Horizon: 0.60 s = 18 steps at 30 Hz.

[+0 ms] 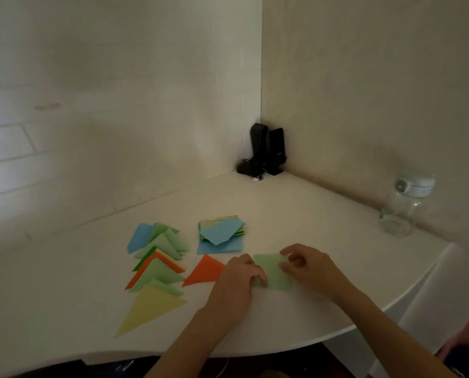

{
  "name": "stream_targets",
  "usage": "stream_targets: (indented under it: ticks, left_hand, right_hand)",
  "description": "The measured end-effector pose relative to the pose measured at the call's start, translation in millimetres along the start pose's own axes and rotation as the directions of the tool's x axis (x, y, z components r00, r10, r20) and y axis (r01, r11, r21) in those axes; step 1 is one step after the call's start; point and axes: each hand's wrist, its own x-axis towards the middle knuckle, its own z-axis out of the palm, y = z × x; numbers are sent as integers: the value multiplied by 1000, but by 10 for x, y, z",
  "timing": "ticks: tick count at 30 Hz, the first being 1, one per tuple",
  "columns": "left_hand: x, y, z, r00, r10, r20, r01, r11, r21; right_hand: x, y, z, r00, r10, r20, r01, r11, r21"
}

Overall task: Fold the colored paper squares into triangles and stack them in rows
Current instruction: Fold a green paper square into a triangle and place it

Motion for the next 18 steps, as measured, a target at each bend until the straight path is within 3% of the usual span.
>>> stream_targets:
  ticks: [4, 9, 14, 18]
  left_hand:
    - [-60, 83, -37, 998, 36, 54, -43, 989, 142]
    - [-115, 193, 9, 997, 79, -8, -69, 916, 396]
    - [-166, 231, 112, 992, 105, -77, -66, 917, 393]
    - [-193, 177, 118, 989, 97, -109, -54, 936, 348]
  right_hand:
    - [-15, -97, -16, 1000, -16, 6, 16, 999, -44]
    - [-189, -125, -49, 999, 26, -44, -30, 997, -76]
    - [-368, -129, -25, 996, 40, 82, -46, 997, 68]
    - [-343, -132, -22, 995, -73, 61, 75, 997, -31]
